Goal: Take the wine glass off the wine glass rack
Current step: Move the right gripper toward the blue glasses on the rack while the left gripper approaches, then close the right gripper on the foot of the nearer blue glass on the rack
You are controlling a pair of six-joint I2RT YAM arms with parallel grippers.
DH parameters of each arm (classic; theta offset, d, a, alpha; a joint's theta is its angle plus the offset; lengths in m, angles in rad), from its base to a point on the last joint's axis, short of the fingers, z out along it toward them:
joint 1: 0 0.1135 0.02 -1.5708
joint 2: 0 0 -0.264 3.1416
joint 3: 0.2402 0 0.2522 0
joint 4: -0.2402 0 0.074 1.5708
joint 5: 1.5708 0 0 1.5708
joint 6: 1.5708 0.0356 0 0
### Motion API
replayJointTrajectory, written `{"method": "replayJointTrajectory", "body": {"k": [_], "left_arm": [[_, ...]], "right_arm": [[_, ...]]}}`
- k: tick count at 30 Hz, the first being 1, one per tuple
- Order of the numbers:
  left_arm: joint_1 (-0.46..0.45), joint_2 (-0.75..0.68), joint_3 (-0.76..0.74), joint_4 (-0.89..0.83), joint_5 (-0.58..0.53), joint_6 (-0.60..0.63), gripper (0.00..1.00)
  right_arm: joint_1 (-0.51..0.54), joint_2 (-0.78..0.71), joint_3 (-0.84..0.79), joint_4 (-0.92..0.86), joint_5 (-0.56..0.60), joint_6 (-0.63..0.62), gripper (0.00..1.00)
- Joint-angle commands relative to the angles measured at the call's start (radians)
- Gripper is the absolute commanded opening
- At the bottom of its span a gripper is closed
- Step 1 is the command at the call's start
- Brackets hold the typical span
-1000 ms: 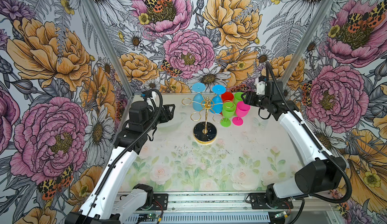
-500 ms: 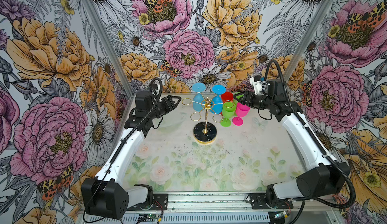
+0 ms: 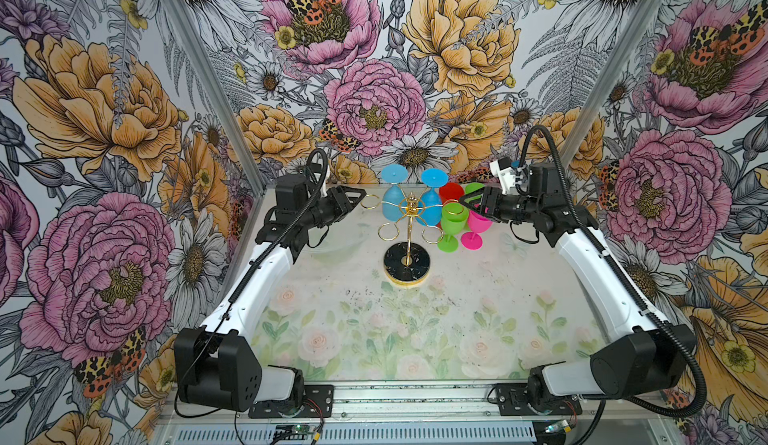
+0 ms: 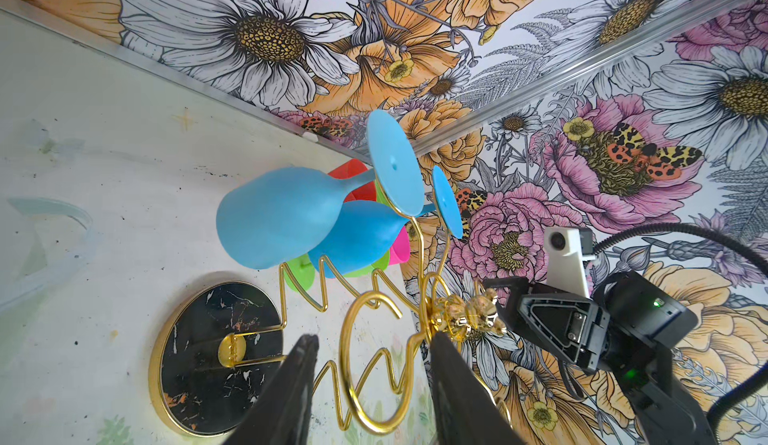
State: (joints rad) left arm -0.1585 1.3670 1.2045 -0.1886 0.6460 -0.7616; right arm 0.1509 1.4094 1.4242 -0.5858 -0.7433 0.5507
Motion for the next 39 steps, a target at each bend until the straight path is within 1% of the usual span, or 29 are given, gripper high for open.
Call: {"method": "replayJointTrajectory", "body": {"k": [1,9,17,21,24,28,33,39], "left_arm": [[-0.004,0.007,0.029,0.024,0.031,-0.013,0.46],[-0.021,0.032,0.041,0.024,0.055,-0.017,0.33],[-0.027,0.037,0.037,0.022,0.066,-0.027,0.23],[-0.026,0.032,0.036,0.023,0.070,-0.034,0.14],[-0.026,0.025,0.039,0.023,0.073,-0.043,0.11],[-0.026,0.012,0.037,0.023,0.076,-0.055,0.02],[-0.020,-0.012,0.032,0.023,0.072,-0.066,0.00],[-0.012,-0.044,0.016,0.017,0.065,-0.074,0.00]], "right_arm": [[0.018,0.002,-0.014,0.023,-0.028,0.005,0.54],[0.040,0.016,-0.026,0.023,-0.032,0.008,0.47],[0.042,0.047,-0.016,0.027,-0.016,0.015,0.30],[0.042,0.053,-0.010,0.028,-0.014,0.018,0.23],[0.043,0.057,-0.008,0.029,-0.018,0.021,0.19],[0.045,0.060,-0.007,0.029,-0.025,0.025,0.14],[0.055,0.068,-0.001,0.029,-0.034,0.024,0.10],[0.068,0.094,0.016,0.029,-0.042,0.025,0.08]]}}
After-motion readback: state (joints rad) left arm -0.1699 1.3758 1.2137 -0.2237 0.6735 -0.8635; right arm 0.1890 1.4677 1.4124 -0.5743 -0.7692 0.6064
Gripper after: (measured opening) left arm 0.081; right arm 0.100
